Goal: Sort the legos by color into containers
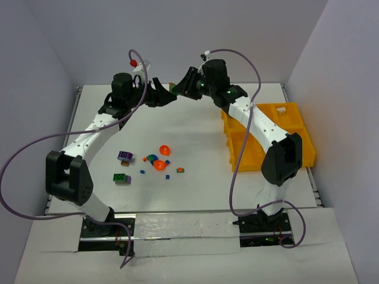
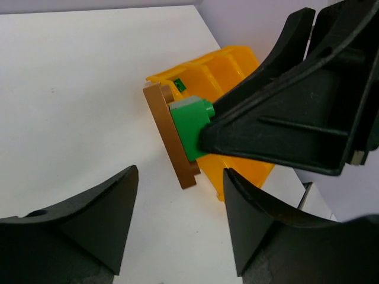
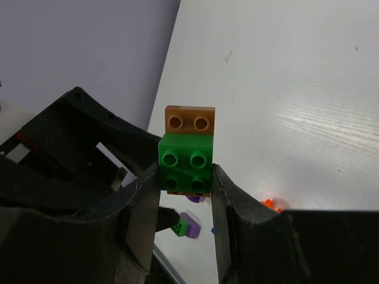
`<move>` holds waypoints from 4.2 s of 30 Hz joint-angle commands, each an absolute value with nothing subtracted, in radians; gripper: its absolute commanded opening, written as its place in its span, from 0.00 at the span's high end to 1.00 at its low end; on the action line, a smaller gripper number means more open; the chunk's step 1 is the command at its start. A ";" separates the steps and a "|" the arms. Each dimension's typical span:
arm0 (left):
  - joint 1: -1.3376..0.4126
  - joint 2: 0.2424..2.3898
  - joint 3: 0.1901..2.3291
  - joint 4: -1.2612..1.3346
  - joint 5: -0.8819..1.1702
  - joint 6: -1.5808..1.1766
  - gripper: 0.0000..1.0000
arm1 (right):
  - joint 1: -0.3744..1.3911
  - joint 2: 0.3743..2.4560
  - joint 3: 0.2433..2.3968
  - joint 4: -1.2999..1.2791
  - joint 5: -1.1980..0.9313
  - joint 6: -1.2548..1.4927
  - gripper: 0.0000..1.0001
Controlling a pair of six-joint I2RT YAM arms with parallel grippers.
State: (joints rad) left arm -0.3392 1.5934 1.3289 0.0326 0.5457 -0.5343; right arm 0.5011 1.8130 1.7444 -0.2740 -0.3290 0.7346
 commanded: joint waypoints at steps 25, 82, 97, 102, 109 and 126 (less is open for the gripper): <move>-0.335 1.590 1.325 0.004 0.432 -0.546 1.00 | 0.507 1.649 1.677 -0.180 -0.295 0.643 1.00; -0.284 1.437 1.208 0.120 0.636 -0.347 1.00 | 0.172 1.721 1.749 -0.563 -0.358 0.000 0.17; -0.350 1.454 1.181 0.393 1.197 -0.397 0.99 | 0.322 1.684 1.677 -0.146 -1.174 0.235 0.19; -0.360 1.462 1.190 0.380 1.215 -0.383 1.00 | 0.350 1.700 1.734 -0.190 -1.231 0.184 0.23; -0.362 1.466 1.185 0.402 1.221 -0.409 1.00 | 0.376 1.695 1.767 -0.371 -1.254 0.023 0.29; -0.361 1.470 1.213 0.295 1.171 -0.371 0.47 | 0.386 1.731 1.860 -0.607 -1.151 -0.102 1.00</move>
